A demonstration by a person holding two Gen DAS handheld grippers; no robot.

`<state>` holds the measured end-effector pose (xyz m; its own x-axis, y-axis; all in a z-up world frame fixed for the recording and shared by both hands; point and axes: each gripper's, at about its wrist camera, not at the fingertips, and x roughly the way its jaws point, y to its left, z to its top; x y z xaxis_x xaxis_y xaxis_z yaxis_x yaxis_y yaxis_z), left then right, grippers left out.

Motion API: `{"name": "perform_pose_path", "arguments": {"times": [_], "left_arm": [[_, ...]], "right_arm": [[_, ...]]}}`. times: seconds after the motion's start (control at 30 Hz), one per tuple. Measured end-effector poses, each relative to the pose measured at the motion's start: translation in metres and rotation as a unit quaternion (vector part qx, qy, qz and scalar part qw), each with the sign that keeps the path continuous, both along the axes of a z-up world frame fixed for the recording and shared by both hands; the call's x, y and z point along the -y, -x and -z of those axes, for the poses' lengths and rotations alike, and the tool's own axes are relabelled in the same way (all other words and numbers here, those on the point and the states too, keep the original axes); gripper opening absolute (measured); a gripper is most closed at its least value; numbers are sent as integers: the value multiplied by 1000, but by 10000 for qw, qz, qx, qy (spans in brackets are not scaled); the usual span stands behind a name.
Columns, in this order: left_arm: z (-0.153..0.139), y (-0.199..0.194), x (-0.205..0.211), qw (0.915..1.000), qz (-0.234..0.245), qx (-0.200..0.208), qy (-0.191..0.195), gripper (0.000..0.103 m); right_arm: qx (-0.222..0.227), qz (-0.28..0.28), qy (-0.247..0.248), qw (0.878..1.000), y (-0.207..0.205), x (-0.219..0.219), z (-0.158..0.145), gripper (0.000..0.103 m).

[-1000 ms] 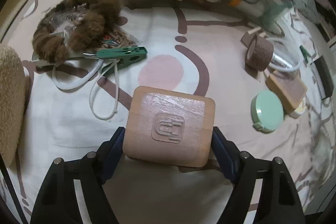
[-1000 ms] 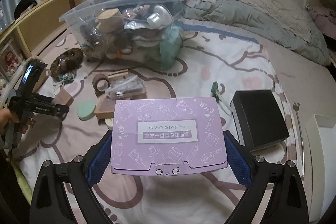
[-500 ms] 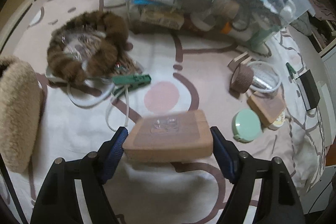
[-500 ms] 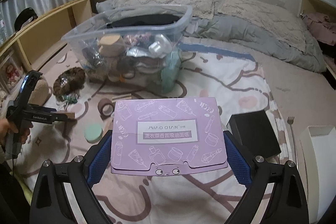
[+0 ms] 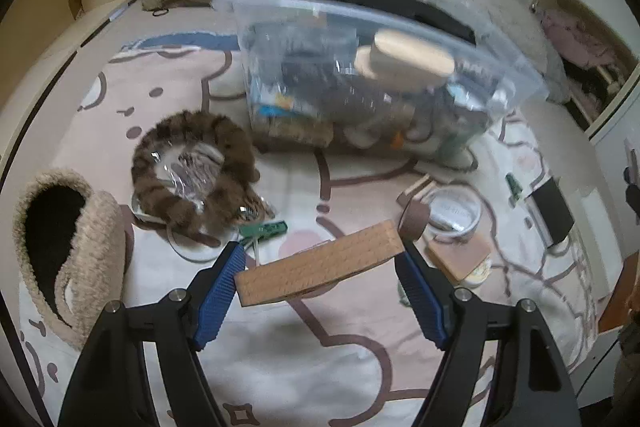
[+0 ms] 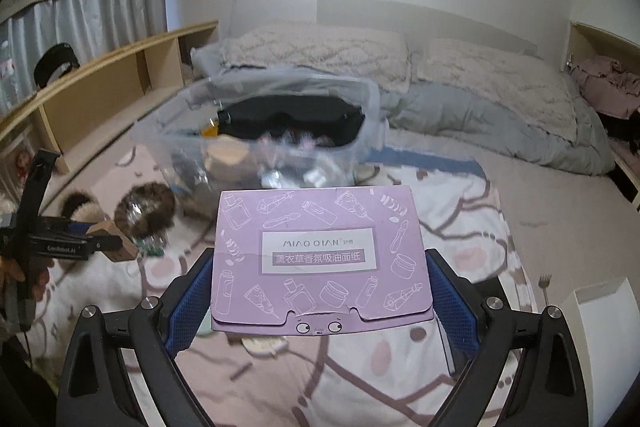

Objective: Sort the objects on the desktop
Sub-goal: 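Lift the coaster with the left gripper and the card with the right toward the clear box, then lower the wooden coaster into the clear box and open the left gripper while the right holds the card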

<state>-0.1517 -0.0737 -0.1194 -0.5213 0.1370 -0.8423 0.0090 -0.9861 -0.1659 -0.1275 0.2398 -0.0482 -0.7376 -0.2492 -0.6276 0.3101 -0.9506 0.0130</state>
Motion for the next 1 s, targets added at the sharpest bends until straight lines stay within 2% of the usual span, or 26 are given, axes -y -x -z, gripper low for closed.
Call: {"name": "perform_pose_path", "arguments": {"times": [0.3,0.5,0.73,0.87,1.0], "left_arm": [[-35,10,10,9989,-197,-127,-395,77],[-63,21,13,9980,-290,-262,-500,77],[-104,49,14,9982,-342,-461,-178,77],[-132,75,18,9965,-458,-696,7,77],[-151,109,22,9941,-625,-887,80,77]], "right_arm": [[-148,74,344,9993,15,24,-26,97],[-186,-41,482,9987,20,41,-34,97],[-169,-358,425,9983,16,54,-29,97],[-154,-455,296,9984,17,57,-23,97],[-102,-587,394,9974,19,58,-21,97]]}}
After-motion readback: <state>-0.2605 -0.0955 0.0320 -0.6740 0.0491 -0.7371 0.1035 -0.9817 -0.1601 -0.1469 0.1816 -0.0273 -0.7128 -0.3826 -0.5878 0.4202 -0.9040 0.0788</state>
